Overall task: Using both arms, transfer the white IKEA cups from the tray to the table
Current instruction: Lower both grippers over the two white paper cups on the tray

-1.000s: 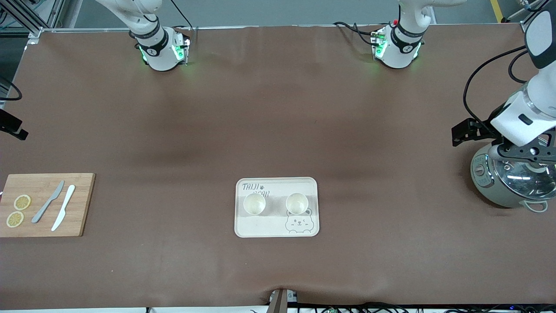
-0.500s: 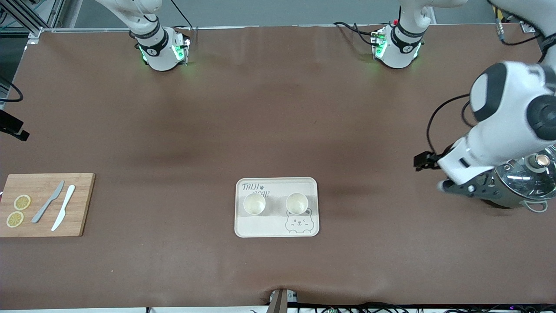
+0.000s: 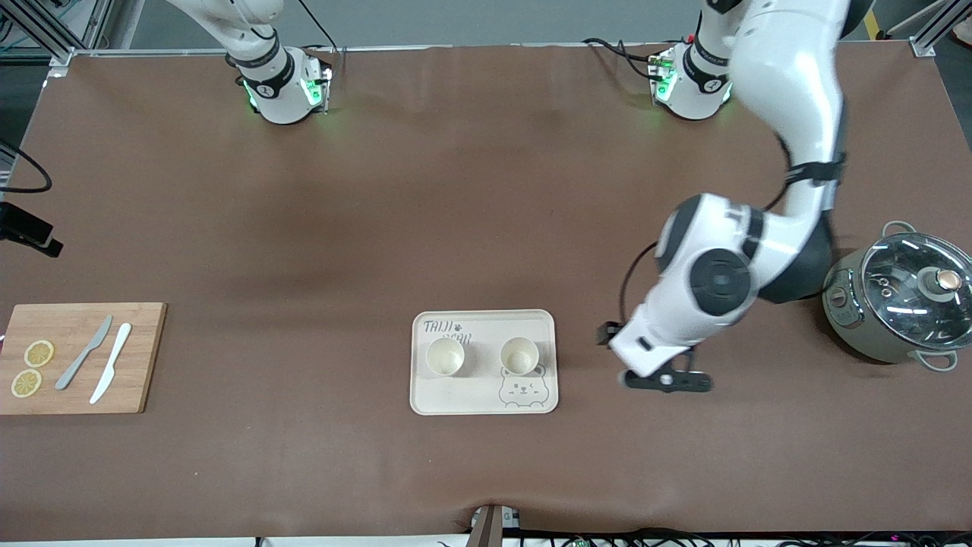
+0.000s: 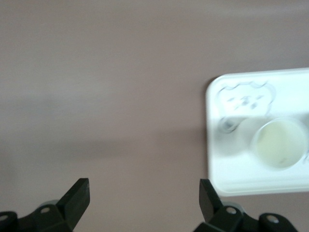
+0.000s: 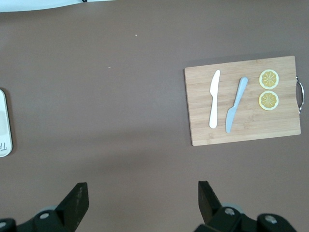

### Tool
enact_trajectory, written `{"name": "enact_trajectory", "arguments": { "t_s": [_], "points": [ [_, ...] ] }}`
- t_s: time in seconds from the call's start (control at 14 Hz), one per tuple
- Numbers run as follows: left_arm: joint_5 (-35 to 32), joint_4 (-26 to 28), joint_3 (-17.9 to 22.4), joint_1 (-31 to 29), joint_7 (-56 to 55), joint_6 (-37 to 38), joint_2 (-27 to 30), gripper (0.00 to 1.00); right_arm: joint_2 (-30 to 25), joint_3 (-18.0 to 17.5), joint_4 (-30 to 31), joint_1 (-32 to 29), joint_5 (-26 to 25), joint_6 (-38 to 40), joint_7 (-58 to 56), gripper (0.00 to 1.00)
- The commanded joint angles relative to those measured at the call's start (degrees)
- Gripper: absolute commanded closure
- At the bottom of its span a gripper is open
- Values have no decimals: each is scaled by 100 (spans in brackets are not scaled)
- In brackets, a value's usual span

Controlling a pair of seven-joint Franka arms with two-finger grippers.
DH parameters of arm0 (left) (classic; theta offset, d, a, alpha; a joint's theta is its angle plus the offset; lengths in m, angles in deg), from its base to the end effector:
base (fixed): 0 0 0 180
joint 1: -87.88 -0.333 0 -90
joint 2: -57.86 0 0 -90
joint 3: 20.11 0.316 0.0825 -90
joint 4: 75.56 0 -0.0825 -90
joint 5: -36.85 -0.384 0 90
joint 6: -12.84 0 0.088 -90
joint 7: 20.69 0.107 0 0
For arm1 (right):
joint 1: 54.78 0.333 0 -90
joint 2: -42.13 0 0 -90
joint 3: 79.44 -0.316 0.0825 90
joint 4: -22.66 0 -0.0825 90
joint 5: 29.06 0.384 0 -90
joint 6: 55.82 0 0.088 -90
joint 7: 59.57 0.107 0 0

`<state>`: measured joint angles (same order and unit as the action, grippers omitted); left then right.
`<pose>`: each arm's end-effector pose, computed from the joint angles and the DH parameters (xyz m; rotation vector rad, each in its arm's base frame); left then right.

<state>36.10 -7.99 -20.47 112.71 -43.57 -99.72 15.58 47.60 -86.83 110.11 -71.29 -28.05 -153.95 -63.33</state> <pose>0.6848 -0.3197 0.3558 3.1281 -0.0678 0.0727 0.5892 -0.0966 0.6044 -3.1152 0.1502 -0.1474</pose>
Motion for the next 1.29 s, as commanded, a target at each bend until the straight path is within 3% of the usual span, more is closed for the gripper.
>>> {"name": "enact_trajectory", "arguments": {
  "t_s": [0.0, 0.29, 0.43, 0.64, 0.79, 0.93, 1.0, 1.07, 1.21],
  "points": [
    [31, -288, 151, 417, -524, -667, -524, 0, 68, -52, -132, -89, 380, 13, 16, 0],
    [40, -525, 107, 646, -674, -1609, -1219, 0, 113, -69, -123, 16, 505, -206, -2, 0],
    [31, -570, 159, 769, -806, -1961, -1422, 0, 156, -69, -62, 357, 479, -618, 129, 0],
    [31, -561, 283, 901, -807, -2103, -1484, 0, 674, -78, -62, 700, 636, -1041, 217, 0],
    [23, -526, 292, 910, -798, -2138, -1493, 0, 911, -69, -88, 938, 952, -1164, 829, 0],
    [75, -517, 248, 901, -815, -2165, -1510, 0, 1122, -60, -123, 1333, 875, -1226, 1419, 0],
    [258, -517, 222, 901, -1042, -2086, -1467, 64, 1210, -60, -132, 1465, 874, -1331, 1718, 0],
    [625, -482, 256, 884, -1496, -1981, -1458, 100, 1281, -60, -132, 1614, 857, -1462, 2043, 0],
    [690, -482, 265, 901, -1554, -1980, -1475, 100, 1474, -52, -237, 1966, 752, -1569, 2571, 0]
  ]
}}
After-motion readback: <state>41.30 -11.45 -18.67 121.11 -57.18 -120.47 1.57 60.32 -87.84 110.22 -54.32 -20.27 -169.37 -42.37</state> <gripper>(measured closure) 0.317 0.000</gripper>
